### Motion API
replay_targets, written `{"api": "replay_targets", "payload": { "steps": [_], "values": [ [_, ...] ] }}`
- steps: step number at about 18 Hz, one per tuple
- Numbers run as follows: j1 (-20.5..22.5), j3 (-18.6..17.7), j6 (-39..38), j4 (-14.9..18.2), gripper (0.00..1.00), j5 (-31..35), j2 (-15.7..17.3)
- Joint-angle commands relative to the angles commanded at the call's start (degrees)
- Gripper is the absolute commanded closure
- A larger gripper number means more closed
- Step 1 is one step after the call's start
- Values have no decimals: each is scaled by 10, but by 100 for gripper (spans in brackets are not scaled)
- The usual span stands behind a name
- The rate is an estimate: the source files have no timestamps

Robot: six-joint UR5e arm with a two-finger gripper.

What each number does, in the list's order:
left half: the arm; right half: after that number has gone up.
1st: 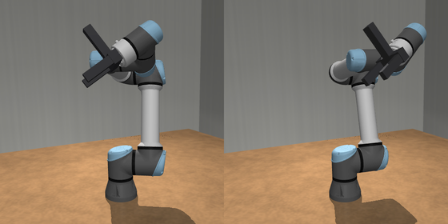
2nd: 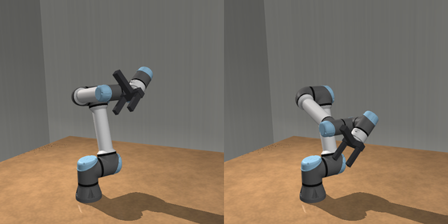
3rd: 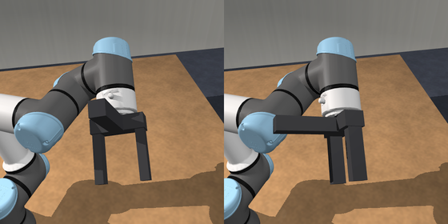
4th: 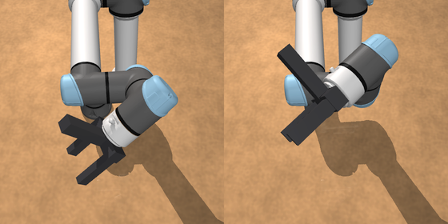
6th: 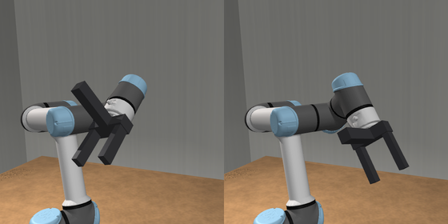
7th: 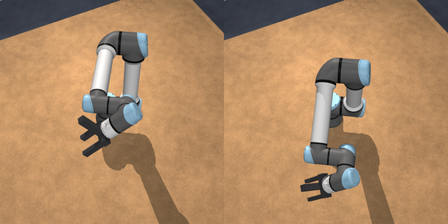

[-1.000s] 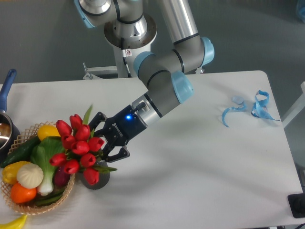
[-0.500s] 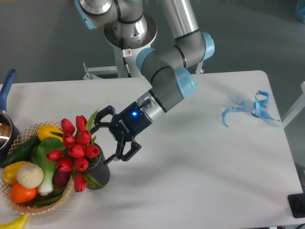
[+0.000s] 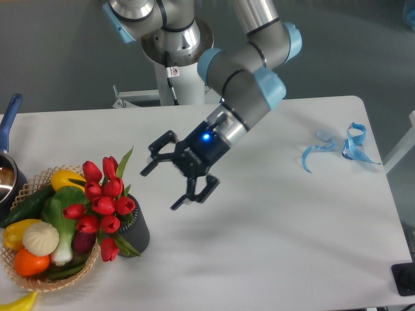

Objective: Insert the flowers into the vase

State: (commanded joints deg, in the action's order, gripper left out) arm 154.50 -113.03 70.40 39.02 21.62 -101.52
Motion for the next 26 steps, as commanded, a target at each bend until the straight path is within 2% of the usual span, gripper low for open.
{"api": "replay_targets", "payload": {
  "steps": [2, 5, 7, 10, 14, 16, 19, 26],
  "values": [
    [12, 7, -1, 0, 0, 32, 7],
    [18, 26, -4, 1, 0, 157, 22],
    [19, 25, -4, 0, 0, 244, 33],
    [23, 26, -5, 2, 0, 344, 46],
    [27, 32, 12, 4, 0, 458, 47],
    [26, 26, 39, 14, 0, 517, 44],
    [21, 17, 67, 46, 0, 615, 39],
    [21, 11, 69, 51, 0, 629, 35]
  ]
}}
